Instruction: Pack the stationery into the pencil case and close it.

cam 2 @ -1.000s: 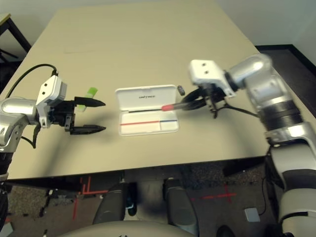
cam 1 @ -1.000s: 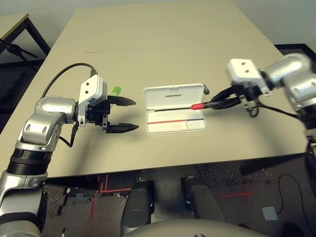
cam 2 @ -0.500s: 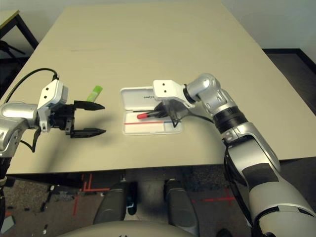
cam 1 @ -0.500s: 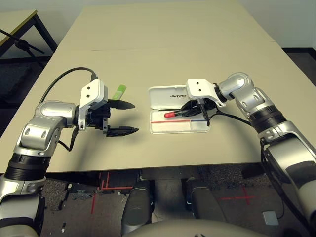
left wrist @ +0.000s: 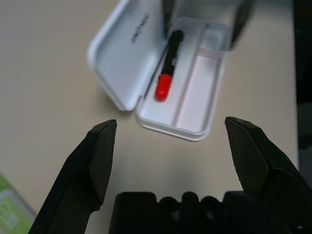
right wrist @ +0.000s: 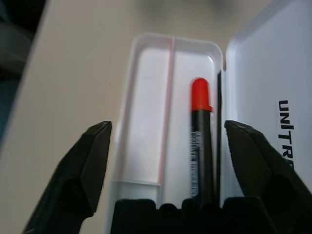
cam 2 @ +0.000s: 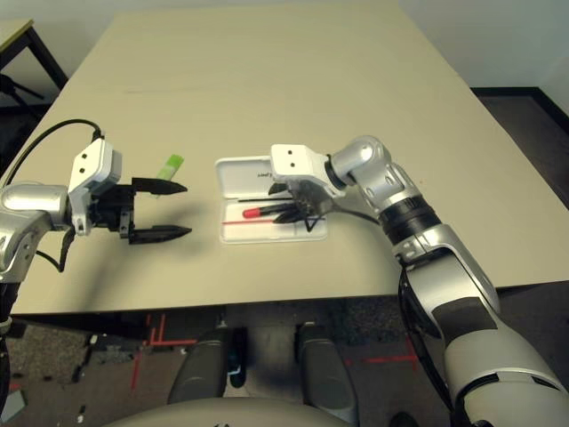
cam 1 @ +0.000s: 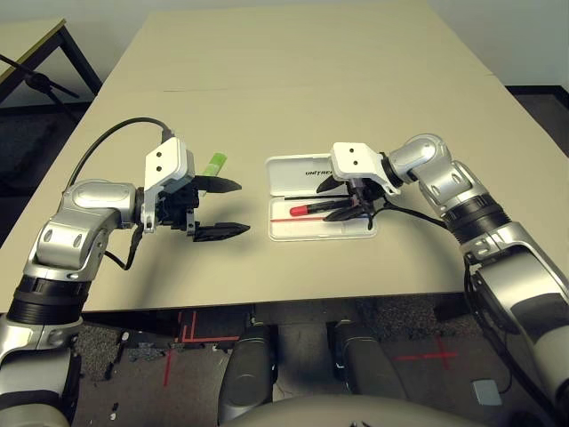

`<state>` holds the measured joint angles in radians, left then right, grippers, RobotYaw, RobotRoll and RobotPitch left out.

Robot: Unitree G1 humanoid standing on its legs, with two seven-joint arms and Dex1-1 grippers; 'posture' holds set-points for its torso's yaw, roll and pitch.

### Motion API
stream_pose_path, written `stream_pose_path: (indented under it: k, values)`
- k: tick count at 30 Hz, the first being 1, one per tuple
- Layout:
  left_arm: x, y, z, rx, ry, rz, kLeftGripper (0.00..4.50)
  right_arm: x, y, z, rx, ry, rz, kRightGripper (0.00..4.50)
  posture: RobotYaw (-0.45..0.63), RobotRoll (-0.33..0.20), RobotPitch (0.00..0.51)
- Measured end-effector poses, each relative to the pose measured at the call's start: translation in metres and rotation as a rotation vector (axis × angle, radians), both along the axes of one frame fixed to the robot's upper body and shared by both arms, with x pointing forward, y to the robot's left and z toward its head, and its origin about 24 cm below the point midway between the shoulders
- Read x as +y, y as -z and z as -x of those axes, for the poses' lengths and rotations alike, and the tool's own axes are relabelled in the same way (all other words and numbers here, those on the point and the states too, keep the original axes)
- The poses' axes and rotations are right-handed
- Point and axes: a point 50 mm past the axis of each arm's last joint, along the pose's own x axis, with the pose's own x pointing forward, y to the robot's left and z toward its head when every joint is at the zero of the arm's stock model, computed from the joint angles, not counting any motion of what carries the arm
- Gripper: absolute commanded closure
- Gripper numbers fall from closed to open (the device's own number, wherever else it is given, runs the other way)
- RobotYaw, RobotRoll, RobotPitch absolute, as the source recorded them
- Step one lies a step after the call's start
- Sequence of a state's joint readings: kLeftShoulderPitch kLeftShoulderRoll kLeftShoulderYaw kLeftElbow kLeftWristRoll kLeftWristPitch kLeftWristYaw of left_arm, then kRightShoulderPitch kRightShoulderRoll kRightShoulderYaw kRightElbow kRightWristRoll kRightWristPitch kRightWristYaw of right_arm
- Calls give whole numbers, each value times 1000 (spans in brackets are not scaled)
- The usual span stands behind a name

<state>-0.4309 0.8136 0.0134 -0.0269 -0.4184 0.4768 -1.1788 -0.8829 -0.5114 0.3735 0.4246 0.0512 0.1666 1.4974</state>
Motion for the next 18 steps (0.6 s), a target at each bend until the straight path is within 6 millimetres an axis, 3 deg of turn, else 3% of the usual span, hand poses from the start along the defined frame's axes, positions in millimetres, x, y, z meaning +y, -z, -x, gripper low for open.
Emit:
stream_pose_path:
  k: [4, 13, 18]
  values:
    - [6, -3, -14, -13, -144, 29, 0, -28, -18, 10, 81, -4, -88, 24, 43, 0, 121]
    - [20, 3, -39, -26, -434, 23, 0, -104, -28, 21, 150, 197, -106, 24, 15, 0, 118]
    - [27, 13, -53, -26, -580, -21, 0, -120, -40, 25, 129, 235, -183, 24, -2, 0, 116]
